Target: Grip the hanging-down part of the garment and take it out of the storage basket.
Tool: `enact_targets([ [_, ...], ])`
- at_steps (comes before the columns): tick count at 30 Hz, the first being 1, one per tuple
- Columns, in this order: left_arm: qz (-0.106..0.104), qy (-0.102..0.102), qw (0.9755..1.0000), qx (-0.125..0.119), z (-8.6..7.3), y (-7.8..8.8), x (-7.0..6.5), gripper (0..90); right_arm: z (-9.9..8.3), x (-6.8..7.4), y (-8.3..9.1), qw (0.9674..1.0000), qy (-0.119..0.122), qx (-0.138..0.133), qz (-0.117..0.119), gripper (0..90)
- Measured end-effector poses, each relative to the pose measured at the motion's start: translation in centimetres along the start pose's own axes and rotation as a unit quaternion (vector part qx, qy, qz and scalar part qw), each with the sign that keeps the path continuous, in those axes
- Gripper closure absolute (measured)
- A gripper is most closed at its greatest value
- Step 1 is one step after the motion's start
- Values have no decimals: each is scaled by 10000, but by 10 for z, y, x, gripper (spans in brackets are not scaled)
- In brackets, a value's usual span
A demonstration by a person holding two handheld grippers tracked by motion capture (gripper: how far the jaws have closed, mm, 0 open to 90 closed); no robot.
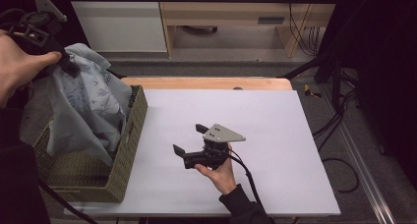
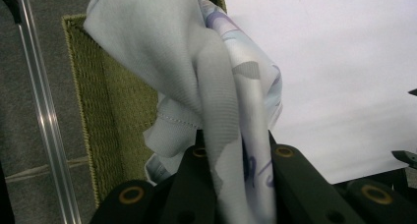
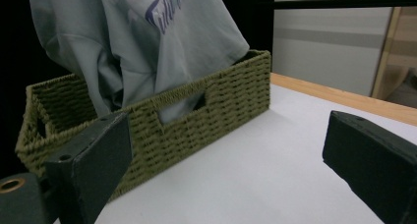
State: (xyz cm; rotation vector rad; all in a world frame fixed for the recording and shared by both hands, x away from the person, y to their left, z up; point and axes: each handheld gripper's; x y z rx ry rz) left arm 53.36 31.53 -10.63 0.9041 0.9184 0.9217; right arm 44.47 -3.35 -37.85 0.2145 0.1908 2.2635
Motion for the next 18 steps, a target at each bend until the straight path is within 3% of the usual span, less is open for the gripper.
enact_targets([
  [18,-30,17,10000,6,-1,-1,4,861,26,37,-68,9990,-31,-49,433,67],
])
Point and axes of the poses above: each handheld gripper's, and its own axes: y roughly backward along the jaws, z roughly out of its top, x roughly to its left, and after that the axes turned 13 degrees about -z, right-handed
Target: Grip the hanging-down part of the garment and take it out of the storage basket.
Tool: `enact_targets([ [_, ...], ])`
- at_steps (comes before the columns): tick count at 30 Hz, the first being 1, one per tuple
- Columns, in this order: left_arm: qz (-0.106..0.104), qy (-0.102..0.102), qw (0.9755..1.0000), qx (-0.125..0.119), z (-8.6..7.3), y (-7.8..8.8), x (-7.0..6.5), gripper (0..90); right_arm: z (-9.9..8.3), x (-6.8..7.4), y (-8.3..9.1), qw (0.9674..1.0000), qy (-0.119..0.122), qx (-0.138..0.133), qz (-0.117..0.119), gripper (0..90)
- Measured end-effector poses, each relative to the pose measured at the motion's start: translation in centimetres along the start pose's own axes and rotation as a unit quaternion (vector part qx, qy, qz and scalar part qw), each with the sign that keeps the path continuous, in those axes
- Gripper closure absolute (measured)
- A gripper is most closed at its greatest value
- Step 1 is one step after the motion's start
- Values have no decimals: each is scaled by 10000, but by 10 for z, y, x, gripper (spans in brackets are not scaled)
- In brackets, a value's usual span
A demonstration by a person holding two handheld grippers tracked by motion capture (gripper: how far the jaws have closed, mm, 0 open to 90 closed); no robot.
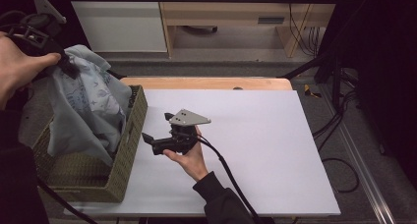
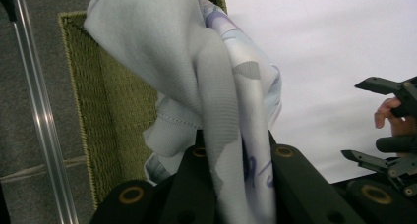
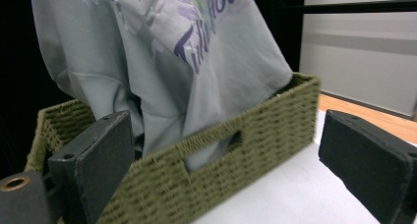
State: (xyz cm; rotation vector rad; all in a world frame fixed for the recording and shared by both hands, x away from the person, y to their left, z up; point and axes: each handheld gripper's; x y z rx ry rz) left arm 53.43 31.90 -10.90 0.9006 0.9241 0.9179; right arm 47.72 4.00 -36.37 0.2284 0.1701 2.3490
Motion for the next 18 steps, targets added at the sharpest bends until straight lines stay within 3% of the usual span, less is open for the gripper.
enact_targets([
  [18,-17,4,10000,39,1,0,2,860,3,36,-60,9991,96,225,345,81],
])
Point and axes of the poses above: each handheld gripper's, and its own axes: y roughly backward along the jaws, z roughly out of its top, x roughly to its left, and after that the axes turned 13 degrees about -z, right-handed
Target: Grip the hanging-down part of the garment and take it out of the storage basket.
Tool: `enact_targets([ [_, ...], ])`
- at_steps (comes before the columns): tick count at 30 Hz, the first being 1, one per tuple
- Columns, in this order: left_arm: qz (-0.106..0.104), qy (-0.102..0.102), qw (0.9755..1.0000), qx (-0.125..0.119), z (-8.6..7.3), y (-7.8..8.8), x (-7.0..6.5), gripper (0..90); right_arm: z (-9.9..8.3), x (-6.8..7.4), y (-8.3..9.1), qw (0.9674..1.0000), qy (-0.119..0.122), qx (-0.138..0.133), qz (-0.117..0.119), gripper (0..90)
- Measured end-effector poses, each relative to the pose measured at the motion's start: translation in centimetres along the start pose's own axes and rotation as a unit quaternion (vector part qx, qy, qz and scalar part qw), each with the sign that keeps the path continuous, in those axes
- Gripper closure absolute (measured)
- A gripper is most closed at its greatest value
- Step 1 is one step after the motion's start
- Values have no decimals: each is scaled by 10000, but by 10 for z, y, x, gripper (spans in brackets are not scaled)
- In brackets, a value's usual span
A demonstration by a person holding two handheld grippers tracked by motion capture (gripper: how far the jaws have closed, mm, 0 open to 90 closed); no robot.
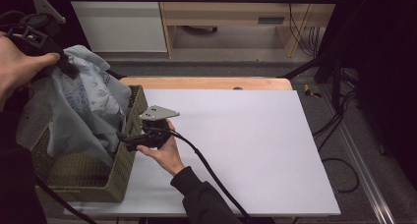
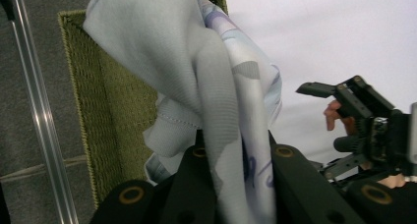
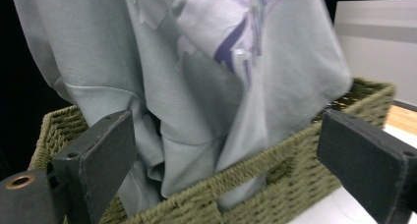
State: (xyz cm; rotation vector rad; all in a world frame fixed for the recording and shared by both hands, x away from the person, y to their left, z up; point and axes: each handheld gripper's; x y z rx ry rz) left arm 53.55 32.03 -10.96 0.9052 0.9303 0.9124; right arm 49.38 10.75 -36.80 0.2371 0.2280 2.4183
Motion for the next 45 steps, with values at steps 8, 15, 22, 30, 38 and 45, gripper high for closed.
enact_targets([
  [8,36,-19,10000,24,1,0,-4,861,-4,11,-29,9999,8,167,12,98],
  [15,41,-68,10000,38,2,-3,-6,861,-10,23,-50,9993,147,318,-85,207],
  [22,39,-64,10000,51,1,-4,-4,861,-13,26,-54,9986,196,438,-224,672],
  [30,7,-73,10000,3,0,-2,-3,860,-9,17,-40,9987,249,446,-67,847],
  [38,-8,-41,10000,-55,-3,0,0,861,4,3,-8,9995,245,217,25,853],
  [45,-23,-50,9999,-114,-6,-1,-1,861,18,-5,23,9996,295,-13,-35,856],
])
Point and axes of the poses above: each handheld gripper's, and its own axes: y roughly backward along the jaws, z roughly out of its top, x roughly to its left, and after that the axes turned 13 degrees about -z, right-handed
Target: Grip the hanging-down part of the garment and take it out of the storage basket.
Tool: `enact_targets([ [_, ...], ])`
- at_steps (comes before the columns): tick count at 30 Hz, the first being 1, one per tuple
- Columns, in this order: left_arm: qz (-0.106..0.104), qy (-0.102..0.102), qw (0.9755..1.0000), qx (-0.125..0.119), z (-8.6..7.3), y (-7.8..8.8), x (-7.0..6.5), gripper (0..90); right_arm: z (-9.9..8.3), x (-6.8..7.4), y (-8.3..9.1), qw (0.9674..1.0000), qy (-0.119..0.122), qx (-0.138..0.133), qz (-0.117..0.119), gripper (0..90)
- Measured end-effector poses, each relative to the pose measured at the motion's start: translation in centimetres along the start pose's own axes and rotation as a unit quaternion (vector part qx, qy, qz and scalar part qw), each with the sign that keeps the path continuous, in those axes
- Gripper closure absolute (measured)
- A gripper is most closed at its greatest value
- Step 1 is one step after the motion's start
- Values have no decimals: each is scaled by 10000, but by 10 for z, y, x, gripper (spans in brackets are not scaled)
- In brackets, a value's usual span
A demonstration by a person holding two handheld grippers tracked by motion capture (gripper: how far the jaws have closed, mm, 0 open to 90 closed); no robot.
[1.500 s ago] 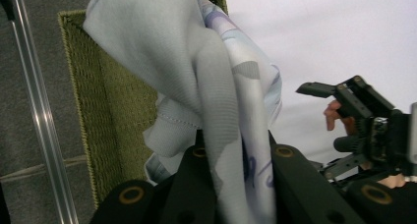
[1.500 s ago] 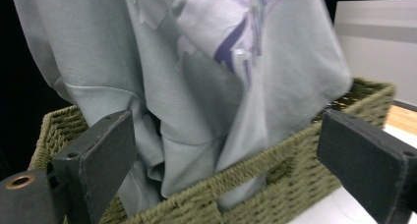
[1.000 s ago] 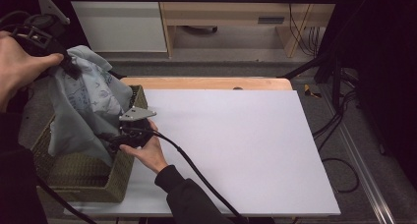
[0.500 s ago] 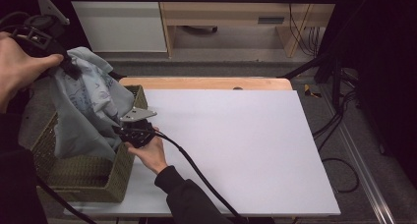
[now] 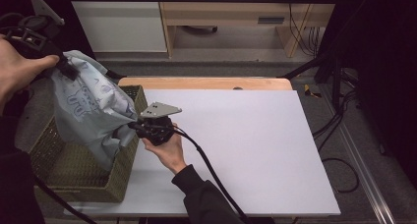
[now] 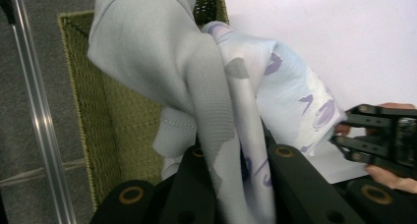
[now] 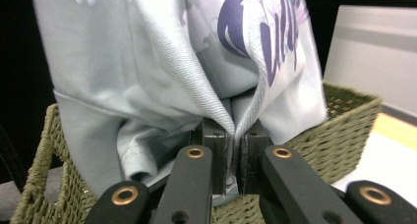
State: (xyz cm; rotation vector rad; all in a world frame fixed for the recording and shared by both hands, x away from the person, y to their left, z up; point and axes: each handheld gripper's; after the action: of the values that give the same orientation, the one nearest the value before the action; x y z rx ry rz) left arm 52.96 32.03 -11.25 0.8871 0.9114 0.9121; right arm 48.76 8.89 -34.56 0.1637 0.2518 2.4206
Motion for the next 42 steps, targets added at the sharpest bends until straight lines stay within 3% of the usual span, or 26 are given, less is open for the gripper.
enact_targets([
  [9,-81,-90,9999,17,0,-5,-5,861,21,-11,42,9993,150,-214,-271,858],
  [18,-133,-220,9997,18,4,-8,-16,860,40,-21,71,9968,231,-514,-559,858],
  [28,-211,-308,9993,-14,5,-7,-23,860,42,-27,84,9953,250,-645,-673,858],
  [36,-275,-396,9988,-3,8,-10,-30,860,54,-32,102,9906,214,-1073,-820,858],
  [42,-321,-457,9984,8,10,-13,-35,860,53,-34,108,9882,195,-1233,-891,857],
])
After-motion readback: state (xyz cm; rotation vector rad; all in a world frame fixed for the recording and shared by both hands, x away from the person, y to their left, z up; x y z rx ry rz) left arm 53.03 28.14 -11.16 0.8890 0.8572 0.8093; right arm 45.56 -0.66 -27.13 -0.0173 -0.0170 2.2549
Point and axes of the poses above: each handheld gripper's, and its own axes: y roughly backward along the jaws, z roughly out of its top, x roughly to its left, and after that the axes turned 13 degrees about -z, right-handed
